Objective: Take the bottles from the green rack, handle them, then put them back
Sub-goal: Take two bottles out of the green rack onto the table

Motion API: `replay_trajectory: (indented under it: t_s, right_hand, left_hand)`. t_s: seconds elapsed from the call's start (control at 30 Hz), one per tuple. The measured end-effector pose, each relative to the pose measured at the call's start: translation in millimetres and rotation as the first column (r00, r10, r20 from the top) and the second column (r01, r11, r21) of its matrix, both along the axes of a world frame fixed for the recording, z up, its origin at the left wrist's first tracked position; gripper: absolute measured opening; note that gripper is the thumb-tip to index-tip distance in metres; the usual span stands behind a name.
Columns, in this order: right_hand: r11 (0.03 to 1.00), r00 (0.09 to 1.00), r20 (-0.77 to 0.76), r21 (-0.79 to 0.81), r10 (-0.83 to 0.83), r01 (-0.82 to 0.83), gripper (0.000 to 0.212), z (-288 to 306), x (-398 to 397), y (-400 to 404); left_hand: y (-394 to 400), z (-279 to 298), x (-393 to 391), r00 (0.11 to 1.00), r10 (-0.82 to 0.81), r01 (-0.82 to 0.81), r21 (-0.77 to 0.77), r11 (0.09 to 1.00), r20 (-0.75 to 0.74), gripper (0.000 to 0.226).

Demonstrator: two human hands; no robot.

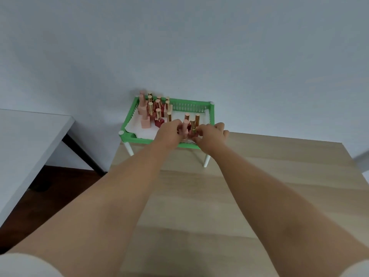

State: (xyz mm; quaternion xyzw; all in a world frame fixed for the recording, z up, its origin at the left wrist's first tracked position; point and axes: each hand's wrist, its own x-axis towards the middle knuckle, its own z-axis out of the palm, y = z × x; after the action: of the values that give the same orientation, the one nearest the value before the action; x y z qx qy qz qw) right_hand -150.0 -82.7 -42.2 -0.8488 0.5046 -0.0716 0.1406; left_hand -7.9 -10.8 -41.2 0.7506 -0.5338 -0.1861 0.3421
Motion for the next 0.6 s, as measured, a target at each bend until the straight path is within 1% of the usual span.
replay_trajectory:
  t_s: [0.1,0.23,0.33,0.5,0.6]
  right_hand:
    - [0.998,0.996,0.087,0.055,-0.028,0.023,0.023,2,-3,0]
    - [0.997,0.982,0.181,0.069,-0.046,0.034,0.027,11,-11,2]
    - [0.998,0.958,0.281,0.055,-0.048,0.034,0.026,22,-20,11]
    - [0.995,0.893,0.449,0.065,0.044,-0.081,0.013,37,-39,45]
    - [0.984,0.88,0.467,0.094,0.088,-0.148,0.01,33,-45,70]
  left_hand:
    - [2,2,-3,1.0,-0.007,0.006,-0.057,0.998,-0.019,0.018]
    - [4,9,-2,0.997,-0.007,0.001,-0.076,0.997,-0.075,0.014]
    - [9,17,1,0.997,0.003,-0.011,-0.105,0.994,-0.082,0.019]
    - [44,30,12,0.992,0.017,-0.033,-0.119,0.992,-0.128,0.025]
    - [78,29,13,0.987,0.043,-0.054,-0.07,0.996,-0.158,0.026]
